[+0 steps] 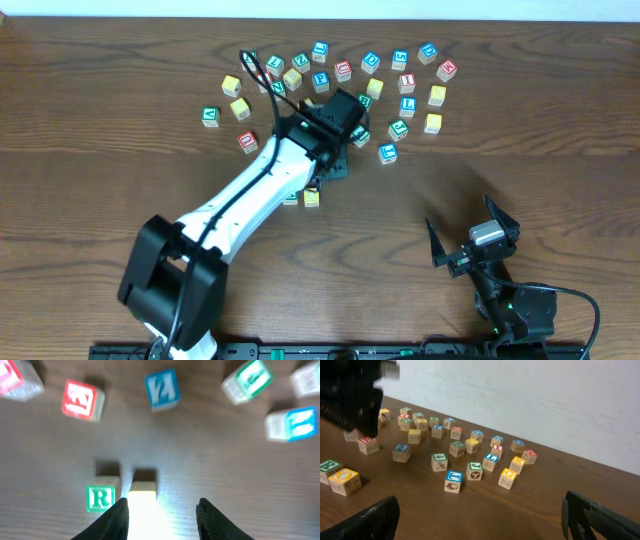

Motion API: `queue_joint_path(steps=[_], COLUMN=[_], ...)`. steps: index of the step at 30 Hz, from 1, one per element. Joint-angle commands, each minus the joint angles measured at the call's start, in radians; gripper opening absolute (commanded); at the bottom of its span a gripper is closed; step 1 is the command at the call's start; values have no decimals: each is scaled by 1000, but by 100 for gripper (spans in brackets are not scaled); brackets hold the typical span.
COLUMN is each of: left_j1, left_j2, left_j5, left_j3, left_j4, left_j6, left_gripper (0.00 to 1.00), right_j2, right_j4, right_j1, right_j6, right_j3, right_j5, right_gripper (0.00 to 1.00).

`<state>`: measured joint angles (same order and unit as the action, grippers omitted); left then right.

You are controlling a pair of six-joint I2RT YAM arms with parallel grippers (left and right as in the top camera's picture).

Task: Spell out ROBOT
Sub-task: 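Move the left gripper over the green B block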

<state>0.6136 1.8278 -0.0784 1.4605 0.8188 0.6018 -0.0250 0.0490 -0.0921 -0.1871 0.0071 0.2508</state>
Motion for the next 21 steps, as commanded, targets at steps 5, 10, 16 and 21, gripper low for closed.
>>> queue_joint_path(steps=[5,10,16,21], left_j1=[-104,-153,-182,-180], left_j2=[-12,-12,-5,53], left_j5=[-26,-27,-14,-5], left_j3=[108,122,122,153], left_j4=[-44,-100,-187,-305], left_j6=[-113,-157,-174,-232], left_gripper=[44,45,45,48], right_j2=[5,5,5,5], right_j4=[4,4,4,4], right_j1=[-7,-7,-7,-7], right_j6=[15,15,15,15], right_j3=[-2,-2,-2,-2], right_j5=[3,3,3,3], right_gripper=[99,99,99,99])
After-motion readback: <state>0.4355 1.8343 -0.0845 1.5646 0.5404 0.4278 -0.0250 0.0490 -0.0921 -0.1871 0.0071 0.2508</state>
